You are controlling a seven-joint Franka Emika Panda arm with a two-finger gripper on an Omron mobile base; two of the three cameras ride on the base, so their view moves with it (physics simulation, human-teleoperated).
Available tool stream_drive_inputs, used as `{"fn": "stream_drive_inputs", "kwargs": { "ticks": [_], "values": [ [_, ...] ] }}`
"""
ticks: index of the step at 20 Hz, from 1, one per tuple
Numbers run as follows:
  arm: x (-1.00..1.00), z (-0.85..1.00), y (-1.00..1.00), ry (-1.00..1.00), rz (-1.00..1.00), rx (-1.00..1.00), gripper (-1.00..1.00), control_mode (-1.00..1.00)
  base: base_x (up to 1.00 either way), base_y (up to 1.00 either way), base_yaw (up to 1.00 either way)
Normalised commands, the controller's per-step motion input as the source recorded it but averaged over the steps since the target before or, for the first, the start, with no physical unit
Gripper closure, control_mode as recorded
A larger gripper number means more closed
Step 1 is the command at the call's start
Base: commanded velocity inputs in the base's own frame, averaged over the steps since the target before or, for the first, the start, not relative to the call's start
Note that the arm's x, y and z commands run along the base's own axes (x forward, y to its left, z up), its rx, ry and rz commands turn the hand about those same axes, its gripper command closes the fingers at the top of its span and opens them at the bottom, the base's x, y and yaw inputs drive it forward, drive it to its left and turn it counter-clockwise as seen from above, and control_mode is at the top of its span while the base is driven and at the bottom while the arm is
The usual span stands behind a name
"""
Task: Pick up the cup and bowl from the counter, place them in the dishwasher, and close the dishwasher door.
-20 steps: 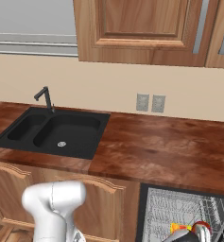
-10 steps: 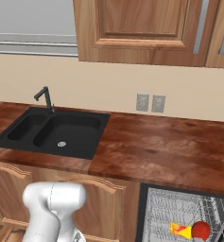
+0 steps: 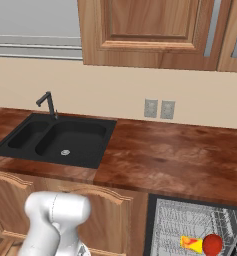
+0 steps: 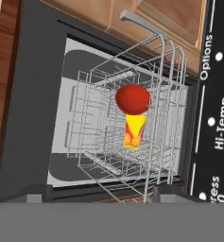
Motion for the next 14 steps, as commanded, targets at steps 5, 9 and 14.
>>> {"fn": "stream_drive_inputs", "kwargs": {
  "ticks": [5,9,14],
  "values": [
    [-0.46,-0.16,0.00,-0.17,0.00,-0.14,-1.00,-1.00,0.00,0.00,0.00],
    [-0.57,0.00,0.00,-0.18,0.00,-0.09,-1.00,-1.00,0.00,0.00,0.00],
    [-0.55,0.00,0.00,-0.18,0.00,-0.07,-1.00,-1.00,0.00,0.00,0.00]
  ]
}}
